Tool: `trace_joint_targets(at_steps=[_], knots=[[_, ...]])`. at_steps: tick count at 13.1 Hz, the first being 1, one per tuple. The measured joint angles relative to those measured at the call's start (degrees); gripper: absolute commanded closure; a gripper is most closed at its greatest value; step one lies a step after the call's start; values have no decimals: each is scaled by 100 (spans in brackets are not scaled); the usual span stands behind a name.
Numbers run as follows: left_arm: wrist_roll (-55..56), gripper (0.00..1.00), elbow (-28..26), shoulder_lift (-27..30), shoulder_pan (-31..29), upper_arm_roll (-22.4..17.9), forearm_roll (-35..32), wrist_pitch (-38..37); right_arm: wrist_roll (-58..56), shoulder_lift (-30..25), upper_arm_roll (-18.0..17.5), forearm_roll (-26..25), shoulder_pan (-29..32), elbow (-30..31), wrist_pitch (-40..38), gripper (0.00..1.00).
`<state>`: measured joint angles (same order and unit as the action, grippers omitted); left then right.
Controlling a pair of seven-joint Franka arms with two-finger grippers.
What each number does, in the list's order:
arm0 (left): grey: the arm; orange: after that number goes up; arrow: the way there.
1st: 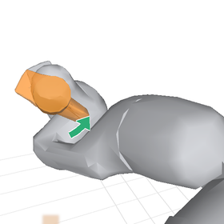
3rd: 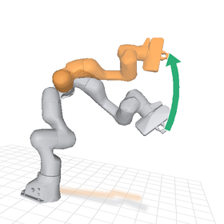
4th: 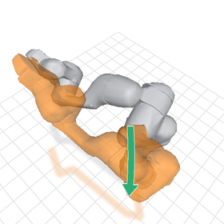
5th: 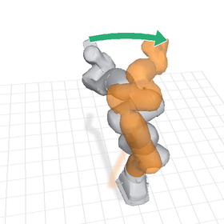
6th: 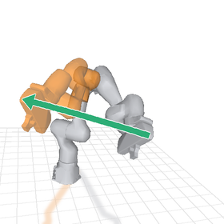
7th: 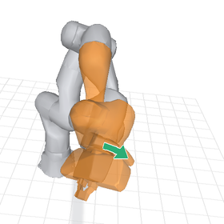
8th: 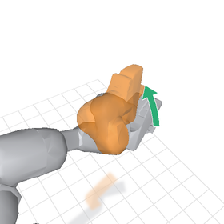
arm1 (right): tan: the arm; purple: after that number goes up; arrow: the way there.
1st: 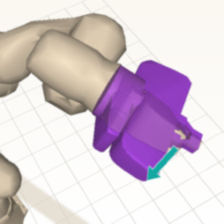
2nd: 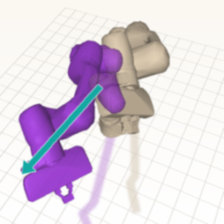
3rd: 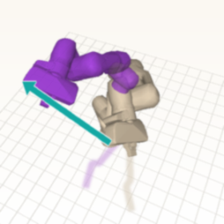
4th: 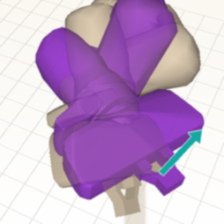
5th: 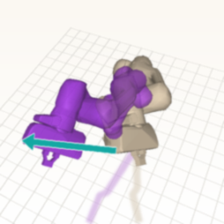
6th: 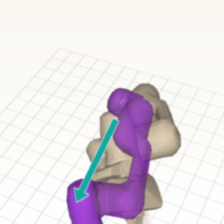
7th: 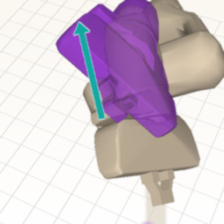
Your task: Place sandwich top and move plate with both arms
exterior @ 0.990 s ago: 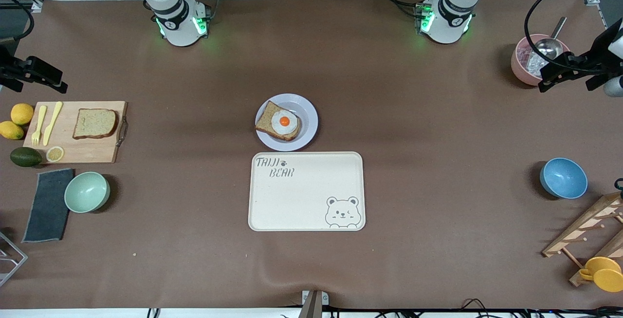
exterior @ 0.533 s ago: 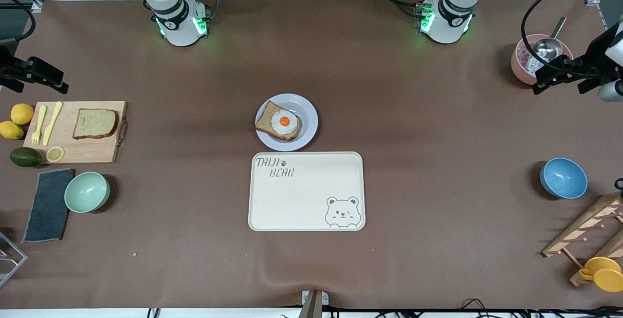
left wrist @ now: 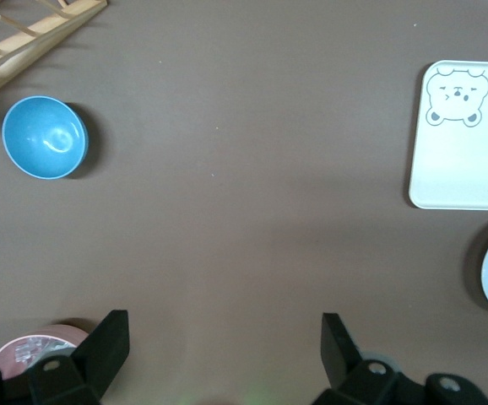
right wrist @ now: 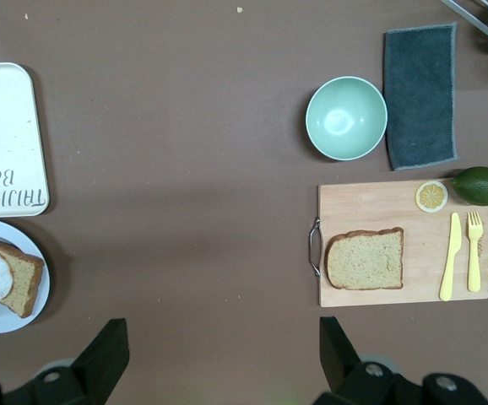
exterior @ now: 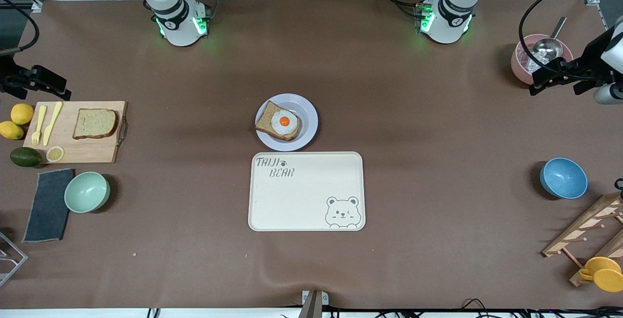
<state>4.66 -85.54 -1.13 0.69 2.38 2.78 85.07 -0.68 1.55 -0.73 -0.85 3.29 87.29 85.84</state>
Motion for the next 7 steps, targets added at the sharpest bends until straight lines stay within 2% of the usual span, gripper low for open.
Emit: trace_joint_targets(at_steps=[5, 7], knots=[[0, 0, -2, -55, -12, -2, 59, 7, -39, 322, 9, -20, 169, 33, 141, 0], [0, 0, -2, -66, -13, -3, 60, 7, -435, 490, 16, -23, 426, 198, 500, 0]])
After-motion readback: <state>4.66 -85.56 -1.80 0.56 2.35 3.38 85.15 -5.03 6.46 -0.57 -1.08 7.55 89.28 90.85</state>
